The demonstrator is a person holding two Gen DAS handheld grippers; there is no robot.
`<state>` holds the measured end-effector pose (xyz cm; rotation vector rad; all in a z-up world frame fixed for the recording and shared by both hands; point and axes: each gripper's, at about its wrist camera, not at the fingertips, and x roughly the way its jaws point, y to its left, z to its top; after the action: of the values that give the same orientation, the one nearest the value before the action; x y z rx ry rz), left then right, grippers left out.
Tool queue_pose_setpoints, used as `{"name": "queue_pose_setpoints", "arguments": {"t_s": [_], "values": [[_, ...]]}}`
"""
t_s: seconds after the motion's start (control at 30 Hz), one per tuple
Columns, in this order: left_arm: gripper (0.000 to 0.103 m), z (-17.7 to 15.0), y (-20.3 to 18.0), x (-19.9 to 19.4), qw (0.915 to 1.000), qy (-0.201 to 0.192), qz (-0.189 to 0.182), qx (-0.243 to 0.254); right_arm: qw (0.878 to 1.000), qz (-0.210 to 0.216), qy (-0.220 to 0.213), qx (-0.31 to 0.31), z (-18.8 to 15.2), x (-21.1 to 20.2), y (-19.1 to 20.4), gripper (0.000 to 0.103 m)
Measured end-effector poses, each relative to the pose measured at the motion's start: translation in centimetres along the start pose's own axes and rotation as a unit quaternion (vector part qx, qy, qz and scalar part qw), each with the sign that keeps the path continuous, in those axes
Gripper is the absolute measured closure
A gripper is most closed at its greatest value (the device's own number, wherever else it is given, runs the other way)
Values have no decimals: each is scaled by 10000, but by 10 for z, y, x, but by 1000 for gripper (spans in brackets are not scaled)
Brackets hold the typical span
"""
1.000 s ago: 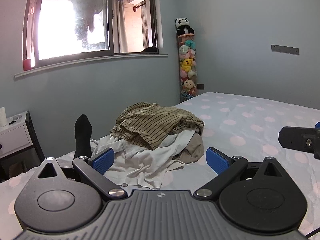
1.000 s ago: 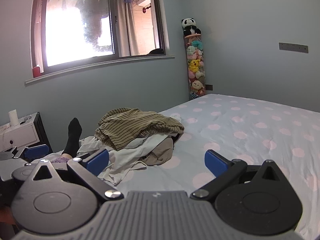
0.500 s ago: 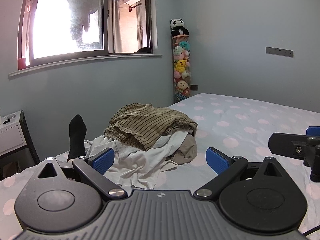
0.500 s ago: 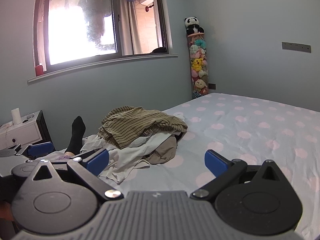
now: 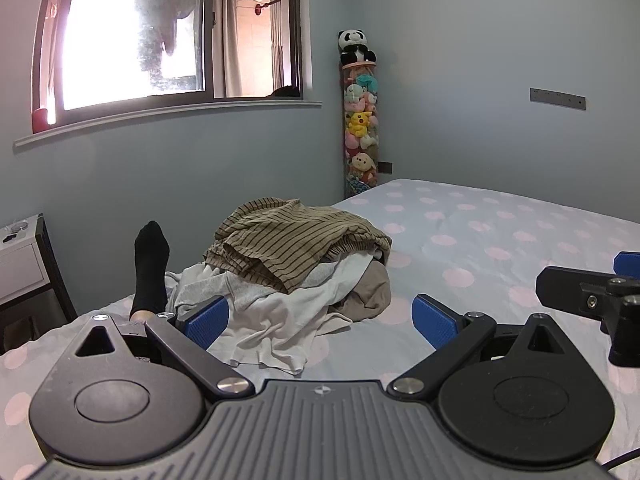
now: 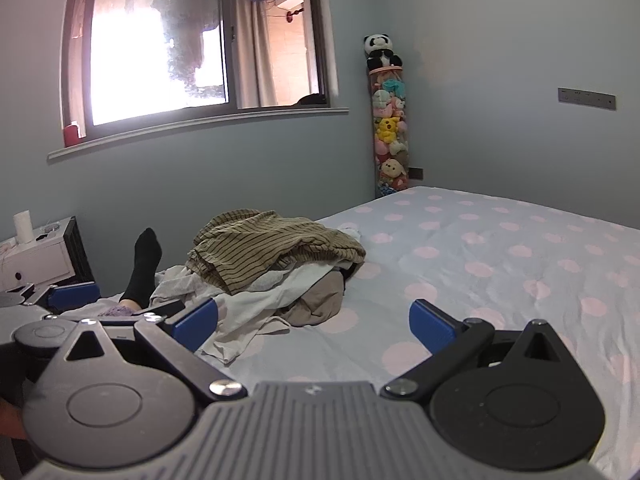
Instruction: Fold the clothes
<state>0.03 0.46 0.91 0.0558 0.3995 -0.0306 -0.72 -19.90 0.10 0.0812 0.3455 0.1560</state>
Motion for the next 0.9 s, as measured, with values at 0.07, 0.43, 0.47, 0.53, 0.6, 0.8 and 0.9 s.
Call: {"name": "queue_pose_setpoints", "arguments": {"t_s": [0.07,0.43,0.47,0.53,0.6,0.8,0.9], "values": [[3,0,0,0,10000,6,0,-5,10000,75,38,46,0,1,-2,1],[3,-3,-1,2,10000,64,25,19,9999,3,101,52,-4,5,-1,1],[3,-4,-1,2,10000,71,21,13,9999,10,122,86,-5,6,-1,1],[3,-4,-1,3,10000,95,16,-1,9998,23,162,148,-7,6,-1,1],[3,-5,-1,4,9999,108,11,-2,9997,34,167,150,-8,7,0,1],[3,-5,0,5,9999,145,19,8,9999,10,158,60,-9,7,2,1],[3,-5,0,5,9999,163,15,13,9999,14,154,70,-9,7,2,1]]}}
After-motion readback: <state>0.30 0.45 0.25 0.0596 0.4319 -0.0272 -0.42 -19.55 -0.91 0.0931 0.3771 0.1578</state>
